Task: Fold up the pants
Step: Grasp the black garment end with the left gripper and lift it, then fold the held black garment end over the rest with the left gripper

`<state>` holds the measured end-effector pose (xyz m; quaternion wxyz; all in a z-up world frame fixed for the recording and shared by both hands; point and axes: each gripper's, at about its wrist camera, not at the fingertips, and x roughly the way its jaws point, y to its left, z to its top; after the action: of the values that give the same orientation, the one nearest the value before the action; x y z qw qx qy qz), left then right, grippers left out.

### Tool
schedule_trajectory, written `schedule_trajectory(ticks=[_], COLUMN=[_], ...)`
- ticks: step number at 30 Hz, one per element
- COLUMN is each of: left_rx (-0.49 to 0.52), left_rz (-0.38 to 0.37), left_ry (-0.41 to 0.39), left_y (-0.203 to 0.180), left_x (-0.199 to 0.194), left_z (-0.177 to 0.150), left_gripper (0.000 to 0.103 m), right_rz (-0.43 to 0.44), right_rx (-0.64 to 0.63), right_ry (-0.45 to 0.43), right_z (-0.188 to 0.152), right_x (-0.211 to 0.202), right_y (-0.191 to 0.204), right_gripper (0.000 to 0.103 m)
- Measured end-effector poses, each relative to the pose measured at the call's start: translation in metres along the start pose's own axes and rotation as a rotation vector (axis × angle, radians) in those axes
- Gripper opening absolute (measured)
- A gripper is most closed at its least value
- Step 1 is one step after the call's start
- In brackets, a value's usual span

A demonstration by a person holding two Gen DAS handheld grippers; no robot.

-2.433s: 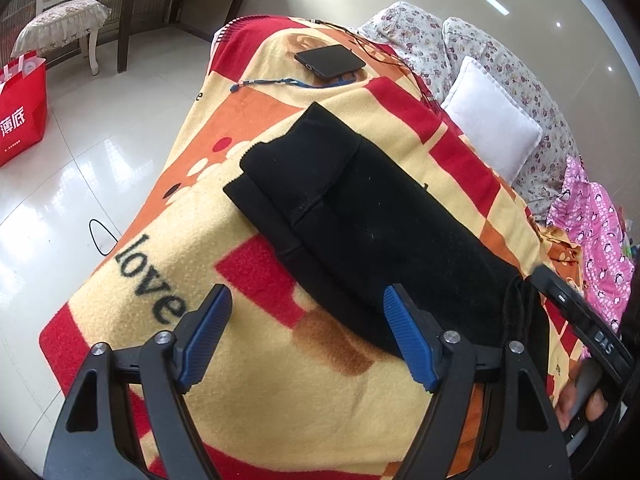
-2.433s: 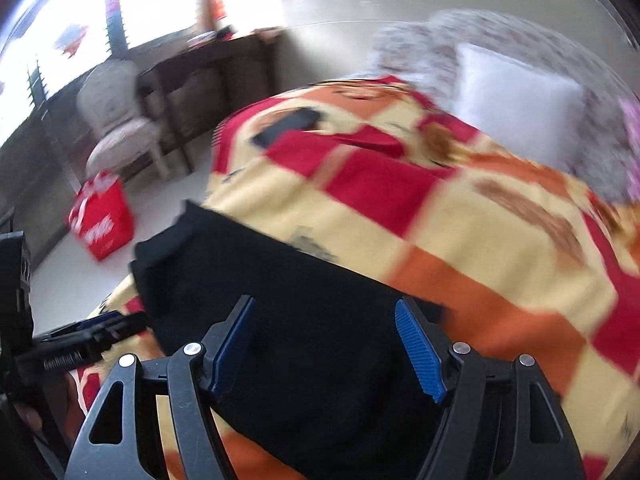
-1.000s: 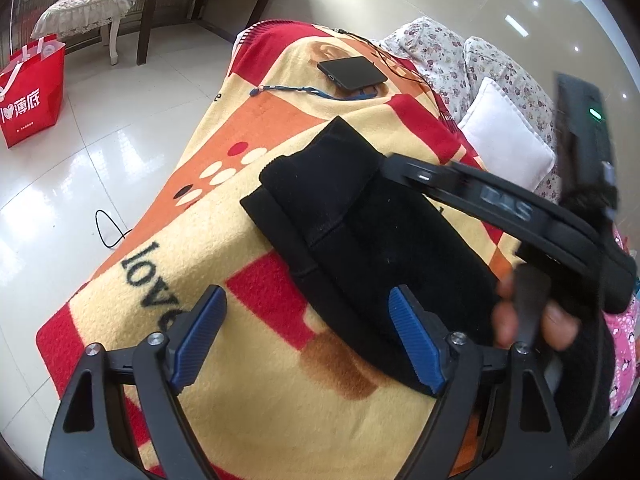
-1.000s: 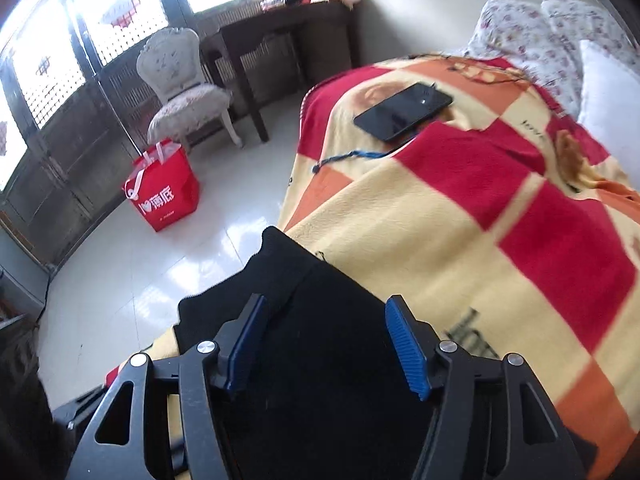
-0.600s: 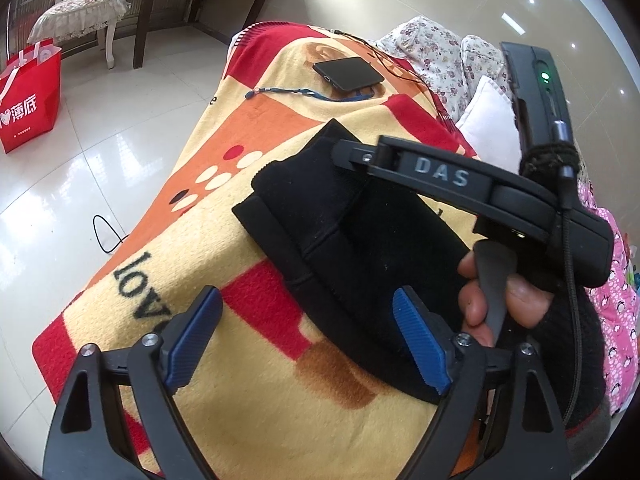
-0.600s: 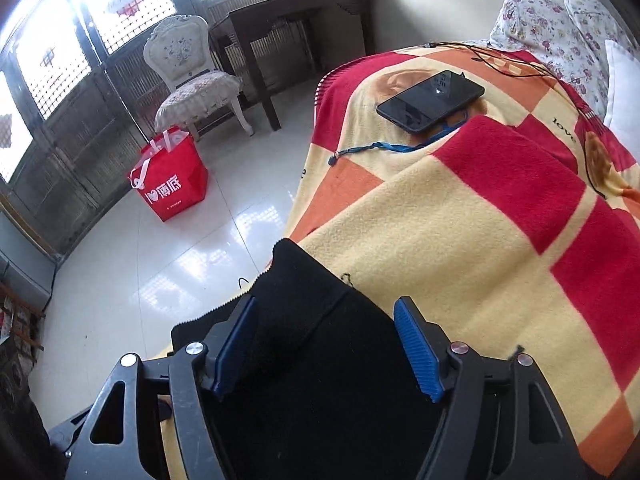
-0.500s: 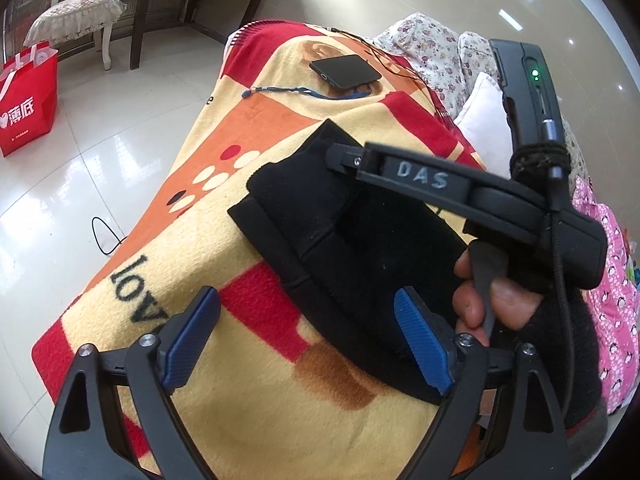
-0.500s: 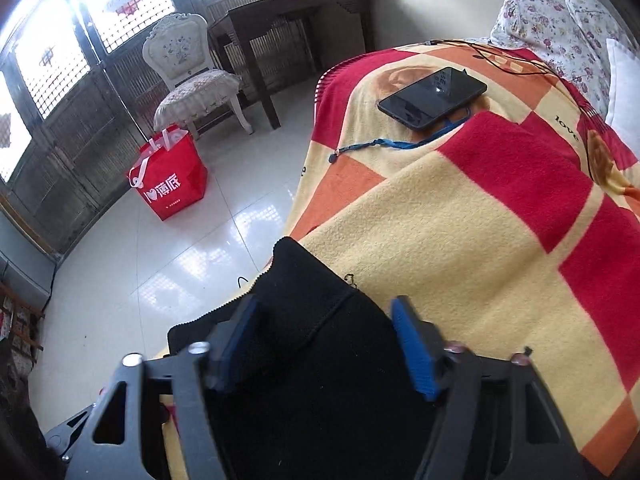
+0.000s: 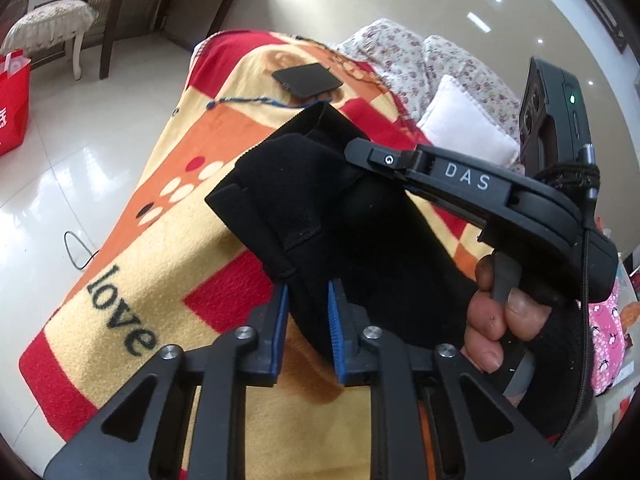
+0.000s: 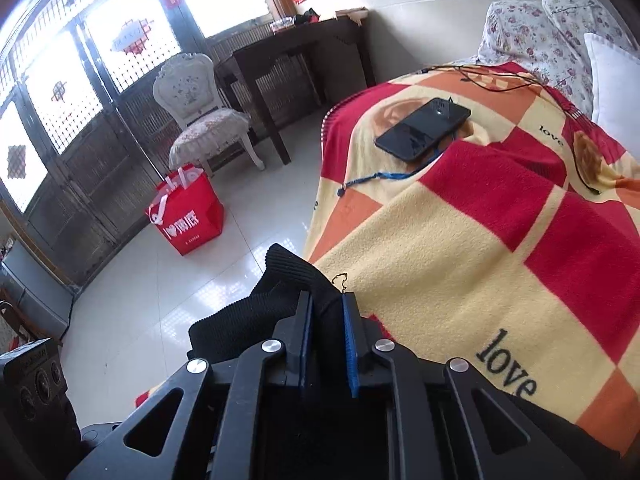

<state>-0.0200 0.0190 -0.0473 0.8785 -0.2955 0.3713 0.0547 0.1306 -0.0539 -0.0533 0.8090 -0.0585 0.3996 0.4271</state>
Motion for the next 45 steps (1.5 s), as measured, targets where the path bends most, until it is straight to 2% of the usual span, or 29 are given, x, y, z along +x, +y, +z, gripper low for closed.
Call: schedule_trajectory(ticks=[8, 16, 20, 23, 24, 27, 30, 32, 34, 38, 40, 41, 44, 45], left_rx=[0.047, 0.181, 0.269, 0.349, 0.384, 0.441, 0.437, 0.441, 0.453, 0.494, 0.514, 0.52, 0.518, 0.516], left_rz=[-0.028, -0.079, -0.116, -0.154, -0.159, -0.157, -0.143, -0.14, -0.136, -0.135, -0.135, -0.136, -0.129, -0.119], left_ry=[-0.033, -0.057, -0.019, 0.038, 0.062, 0.125, 0.158, 0.149, 0.138, 0.125, 0.133, 0.134, 0.106, 0.087], left_y=[-0.015, -0.05, -0.072, -0.09, -0.097, -0.111, -0.11, -0.108, -0.108, -0.104, -0.1, -0.096, -0.08, -0.074], left_x=[-0.013, -0.031, -0.028, -0.019, -0.014, 0.009, 0.02, 0.018, 0.011, -0.006, -0.017, -0.024, -0.047, -0.056], left_z=[0.001, -0.012, -0.029, -0.046, -0.053, -0.068, -0.071, -0.068, -0.066, -0.072, -0.077, -0.077, -0.075, -0.071], left_gripper=[0.013, 0.013, 0.013, 0.013, 0.013, 0.014, 0.013, 0.013, 0.014, 0.018, 0.021, 0.023, 0.033, 0.035], right_rz=[0.032, 0.02, 0.011, -0.022, -0.044, -0.158, -0.166, -0.169, -0.159, -0.045, 0.029, 0.069, 0.183, 0.194], right_rx=[0.037, 0.099, 0.14, 0.21, 0.241, 0.346, 0.447, 0.429, 0.419, 0.469, 0.5, 0.521, 0.558, 0.566], right_ry=[-0.071, -0.152, -0.199, -0.215, -0.215, -0.216, -0.22, -0.23, -0.239, -0.267, -0.277, -0.277, -0.222, -0.215], right_z=[-0.002, -0.018, -0.039, -0.062, -0.073, -0.098, -0.121, -0.127, -0.129, -0.129, -0.125, -0.125, -0.121, -0.121], right_x=[-0.038, -0.086, -0.12, -0.141, -0.147, -0.162, -0.177, -0.186, -0.192, -0.198, -0.194, -0.191, -0.174, -0.17], right_y=[-0.006, -0.025, -0.039, -0.058, -0.067, -0.096, -0.117, -0.114, -0.11, -0.102, -0.097, -0.094, -0.081, -0.078], right_gripper=[0.013, 0.012, 0.012, 0.011, 0.002, 0.008, 0.01, 0.021, 0.05, 0.056, 0.07, 0.073, 0.074, 0.075])
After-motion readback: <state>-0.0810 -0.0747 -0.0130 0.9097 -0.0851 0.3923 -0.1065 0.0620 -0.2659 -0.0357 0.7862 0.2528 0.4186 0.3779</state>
